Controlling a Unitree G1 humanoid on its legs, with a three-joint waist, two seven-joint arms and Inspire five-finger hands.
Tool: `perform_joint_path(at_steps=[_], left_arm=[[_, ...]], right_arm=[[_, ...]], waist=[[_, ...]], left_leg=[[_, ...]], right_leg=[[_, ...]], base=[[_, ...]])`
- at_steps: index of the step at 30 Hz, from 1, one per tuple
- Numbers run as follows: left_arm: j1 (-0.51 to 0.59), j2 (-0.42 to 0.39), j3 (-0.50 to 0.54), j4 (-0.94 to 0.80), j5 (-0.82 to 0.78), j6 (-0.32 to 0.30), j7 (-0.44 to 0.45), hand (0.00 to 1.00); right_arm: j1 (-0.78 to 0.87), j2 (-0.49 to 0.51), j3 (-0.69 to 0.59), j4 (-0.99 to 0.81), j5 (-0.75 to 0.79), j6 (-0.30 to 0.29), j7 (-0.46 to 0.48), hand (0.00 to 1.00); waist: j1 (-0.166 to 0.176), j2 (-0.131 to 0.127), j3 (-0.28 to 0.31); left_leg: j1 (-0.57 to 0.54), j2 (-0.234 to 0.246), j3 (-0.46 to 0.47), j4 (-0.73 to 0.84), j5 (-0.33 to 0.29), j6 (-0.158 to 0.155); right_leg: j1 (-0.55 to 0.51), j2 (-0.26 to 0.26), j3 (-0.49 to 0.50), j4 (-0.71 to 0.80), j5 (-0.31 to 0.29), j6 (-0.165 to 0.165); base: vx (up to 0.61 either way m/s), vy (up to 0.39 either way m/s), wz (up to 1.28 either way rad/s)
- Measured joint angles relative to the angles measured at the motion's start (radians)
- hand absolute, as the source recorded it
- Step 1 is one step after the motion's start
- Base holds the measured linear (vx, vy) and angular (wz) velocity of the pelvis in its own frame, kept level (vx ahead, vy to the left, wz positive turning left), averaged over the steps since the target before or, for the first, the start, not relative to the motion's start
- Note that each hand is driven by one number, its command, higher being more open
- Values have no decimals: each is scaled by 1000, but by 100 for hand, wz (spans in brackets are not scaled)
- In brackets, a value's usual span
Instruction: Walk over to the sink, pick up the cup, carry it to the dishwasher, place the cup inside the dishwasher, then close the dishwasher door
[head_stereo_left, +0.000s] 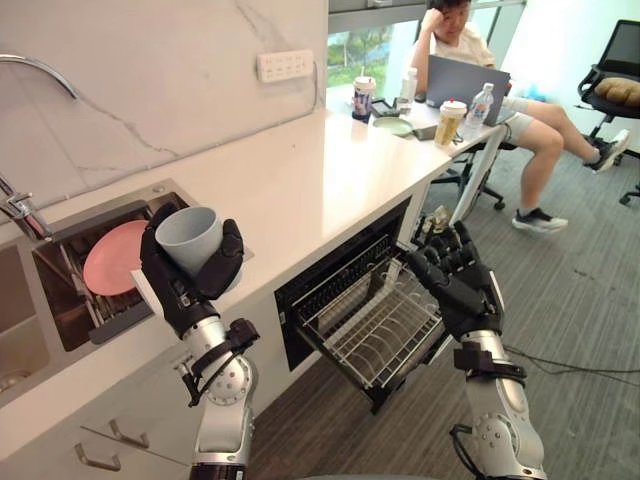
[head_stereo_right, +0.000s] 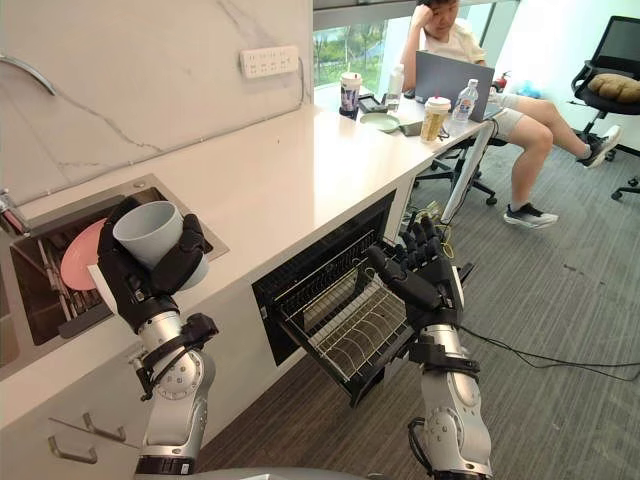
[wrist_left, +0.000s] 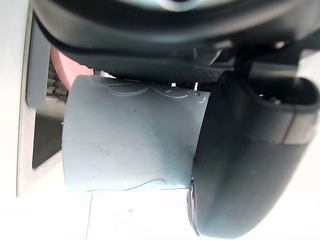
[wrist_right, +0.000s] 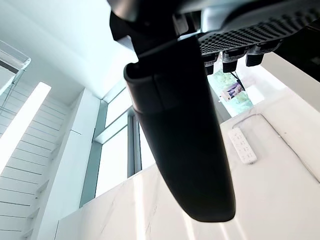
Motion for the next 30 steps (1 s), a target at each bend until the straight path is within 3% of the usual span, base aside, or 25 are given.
perform_joint_path(at_steps=[1,2,3,5,8,13,19,23,30], left_arm=[[4,1,-6,8,0,1,-20,0],[15,2,-19,9,1,5,-46,0],[22,15,-39,9,2,6,-71,0],[20,23,-79,9,8,10,-98,0],[18,30,-172,9,39,28,-169,0],[-6,30,-242,9,46,28,-251,0],[-9,30,-242,6,61,28,-271,0],[-18,39,-256,6,62,24,-338,0],[-83,73,-333,11,101,24,-344,0]], right_arm=[[1,-7,-2,7,0,-4,23,100],[-10,-24,-7,21,0,-4,43,100],[-14,-19,2,36,2,-3,51,100],[-14,-5,23,36,36,-3,67,100],[-13,12,74,33,72,-2,81,100],[-2,38,118,-10,80,4,115,100],[7,38,139,-17,119,15,140,100],[9,35,161,-41,120,38,196,100],[8,15,203,-99,119,61,244,100]], waist=[[12,2,2],[23,25,-2],[23,26,-3],[22,26,-3],[17,25,-4],[13,25,-34],[15,23,-58],[14,17,-68],[10,1,-81]], left_leg=[[-16,-32,-1,-8,-37,1],[-25,-87,8,-79,-36,29],[3,-107,-2,-158,-29,22],[45,-135,0,-290,14,-26],[89,-164,30,-366,52,-39],[103,-189,49,-400,59,-33],[110,-191,54,-414,59,-33],[111,-193,82,-419,59,-33],[104,-201,107,-422,63,-26]], right_leg=[[-4,-10,1,-2,3,5],[-14,-10,8,-1,5,8],[-18,-13,7,-4,4,9],[-39,-22,11,-4,8,15],[-43,-48,28,-4,10,19],[-44,-68,38,-25,18,34],[-48,-69,46,-28,20,37],[-61,-68,68,-38,33,43],[-70,-70,95,-83,76,47]], base=[[-24,-86,21],[-7,22,-8],[28,-8,-9],[63,-19,-4],[46,54,-13],[42,41,-8],[3,2,-3],[-28,5,-17],[-47,18,-13]])
